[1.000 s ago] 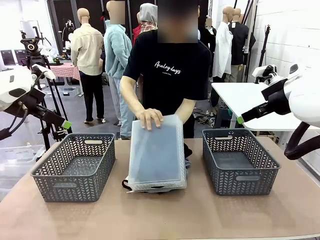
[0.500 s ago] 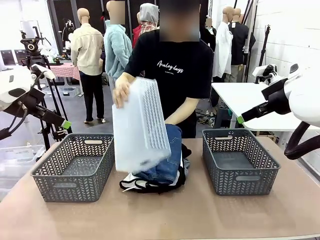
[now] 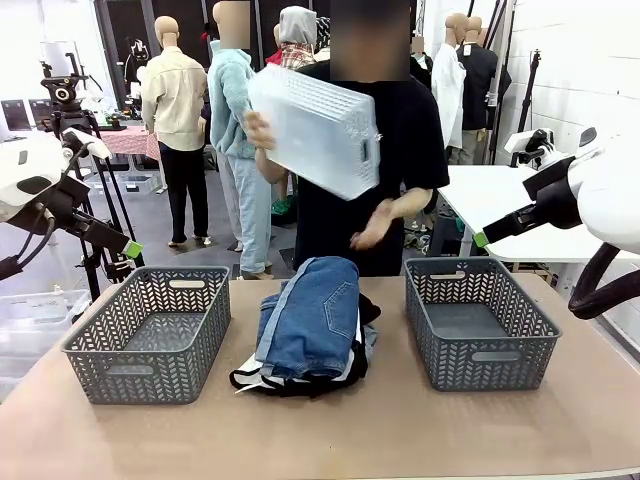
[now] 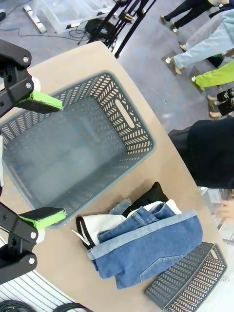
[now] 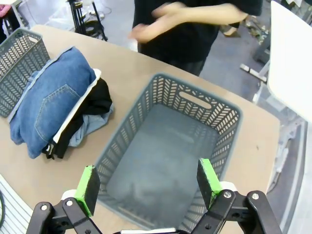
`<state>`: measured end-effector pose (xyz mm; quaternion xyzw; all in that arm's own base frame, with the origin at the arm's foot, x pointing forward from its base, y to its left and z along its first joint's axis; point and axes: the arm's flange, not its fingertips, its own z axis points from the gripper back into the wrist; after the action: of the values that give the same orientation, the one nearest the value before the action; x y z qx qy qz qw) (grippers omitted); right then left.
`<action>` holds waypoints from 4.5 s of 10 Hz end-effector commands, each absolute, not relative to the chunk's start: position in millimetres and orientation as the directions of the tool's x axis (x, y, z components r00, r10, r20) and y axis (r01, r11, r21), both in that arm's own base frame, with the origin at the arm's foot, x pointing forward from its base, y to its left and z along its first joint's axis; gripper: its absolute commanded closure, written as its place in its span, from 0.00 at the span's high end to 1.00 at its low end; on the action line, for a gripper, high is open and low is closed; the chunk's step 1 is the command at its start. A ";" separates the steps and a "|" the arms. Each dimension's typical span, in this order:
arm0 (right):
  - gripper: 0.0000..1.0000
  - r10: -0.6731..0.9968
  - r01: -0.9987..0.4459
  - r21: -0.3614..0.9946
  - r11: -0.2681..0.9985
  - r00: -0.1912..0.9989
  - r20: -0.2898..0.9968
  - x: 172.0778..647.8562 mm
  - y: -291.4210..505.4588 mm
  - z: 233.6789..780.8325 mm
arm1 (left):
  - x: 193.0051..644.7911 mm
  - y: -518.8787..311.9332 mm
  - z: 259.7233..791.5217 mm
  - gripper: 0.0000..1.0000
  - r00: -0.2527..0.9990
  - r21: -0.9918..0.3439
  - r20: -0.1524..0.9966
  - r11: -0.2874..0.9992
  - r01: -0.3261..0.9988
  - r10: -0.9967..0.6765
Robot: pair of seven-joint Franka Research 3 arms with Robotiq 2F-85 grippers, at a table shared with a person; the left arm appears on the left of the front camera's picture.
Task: Sort the tops and bottoms.
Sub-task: Lift clothes from the center of the table with your left hand.
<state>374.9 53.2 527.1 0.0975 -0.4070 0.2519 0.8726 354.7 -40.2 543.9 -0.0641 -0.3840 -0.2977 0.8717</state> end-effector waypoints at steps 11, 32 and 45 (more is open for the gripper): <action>1.00 0.351 -0.515 -0.030 0.856 0.538 0.766 375.6 53.9 526.3 | 354.3 -37.9 544.7 1.00 0.527 0.120 0.708 0.815 0.567 -0.470; 1.00 0.351 -0.515 -0.030 0.856 0.538 0.766 375.6 53.9 526.3 | 354.3 -37.9 544.7 1.00 0.527 0.120 0.708 0.815 0.567 -0.470; 1.00 0.351 -0.515 -0.030 0.856 0.538 0.766 375.6 53.9 526.3 | 354.7 -40.2 543.9 1.00 0.528 0.117 0.708 0.815 0.568 -0.470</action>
<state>374.9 53.2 527.1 0.0975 -0.4070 0.2519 0.8726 354.7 -40.3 543.9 -0.0640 -0.3840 -0.2979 0.8716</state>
